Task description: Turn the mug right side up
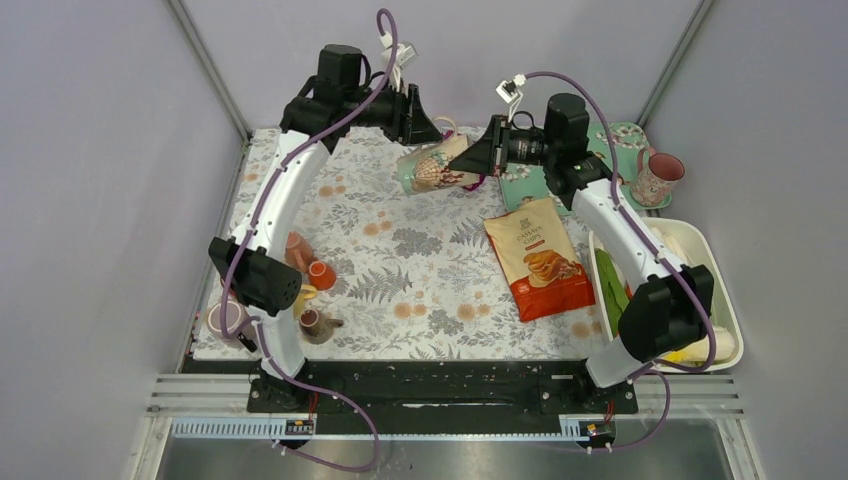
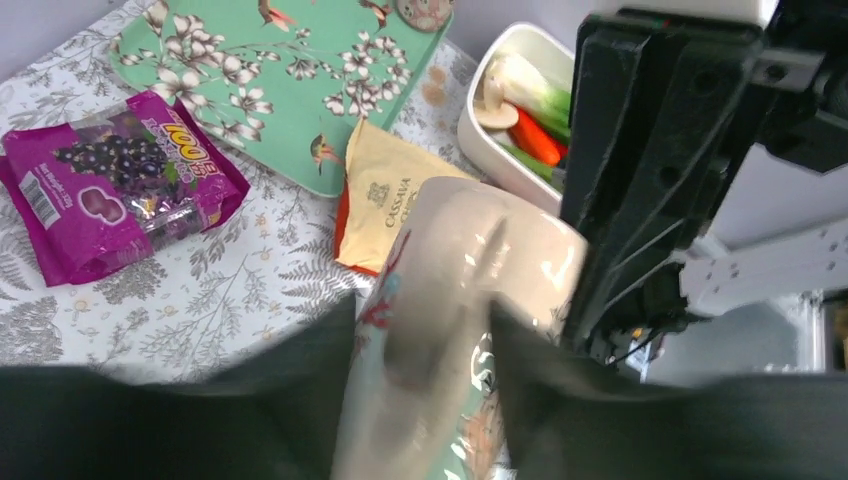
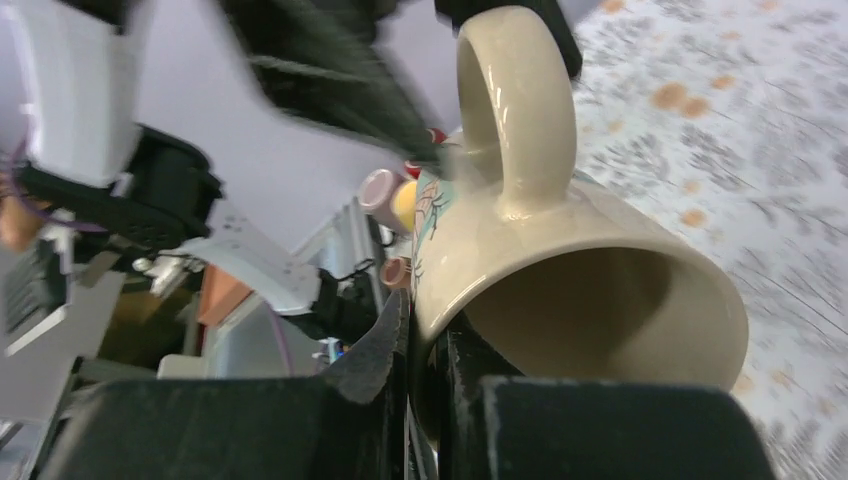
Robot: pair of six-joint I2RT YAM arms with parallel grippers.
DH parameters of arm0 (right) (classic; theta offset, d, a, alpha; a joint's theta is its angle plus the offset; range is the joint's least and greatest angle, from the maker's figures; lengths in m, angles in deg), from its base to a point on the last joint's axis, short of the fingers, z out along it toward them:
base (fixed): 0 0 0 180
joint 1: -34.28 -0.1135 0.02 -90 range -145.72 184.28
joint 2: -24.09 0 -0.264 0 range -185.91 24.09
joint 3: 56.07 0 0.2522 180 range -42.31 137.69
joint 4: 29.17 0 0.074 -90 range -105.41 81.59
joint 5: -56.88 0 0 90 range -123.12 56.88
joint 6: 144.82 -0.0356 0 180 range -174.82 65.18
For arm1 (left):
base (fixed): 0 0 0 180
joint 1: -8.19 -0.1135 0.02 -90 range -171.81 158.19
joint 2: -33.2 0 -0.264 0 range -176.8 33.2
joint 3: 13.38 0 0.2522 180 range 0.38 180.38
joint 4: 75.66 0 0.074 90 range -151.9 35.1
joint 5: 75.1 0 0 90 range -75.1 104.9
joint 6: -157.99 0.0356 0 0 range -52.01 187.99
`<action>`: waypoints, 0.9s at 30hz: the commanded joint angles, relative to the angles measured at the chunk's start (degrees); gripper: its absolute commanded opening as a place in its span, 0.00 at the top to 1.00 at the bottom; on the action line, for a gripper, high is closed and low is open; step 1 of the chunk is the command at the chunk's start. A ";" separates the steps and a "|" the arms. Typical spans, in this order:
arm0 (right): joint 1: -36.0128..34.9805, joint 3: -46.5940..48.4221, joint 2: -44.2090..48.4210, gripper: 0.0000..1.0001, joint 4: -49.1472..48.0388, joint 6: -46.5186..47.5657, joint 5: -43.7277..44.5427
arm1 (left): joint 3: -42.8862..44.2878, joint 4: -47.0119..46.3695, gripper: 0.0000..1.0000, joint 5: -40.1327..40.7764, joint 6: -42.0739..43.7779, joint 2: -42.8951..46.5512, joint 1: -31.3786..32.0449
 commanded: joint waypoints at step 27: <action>23.88 59.16 -44.10 1.00 63.14 47.14 71.44 | -16.50 12.61 0.01 32.75 21.95 12.50 -4.34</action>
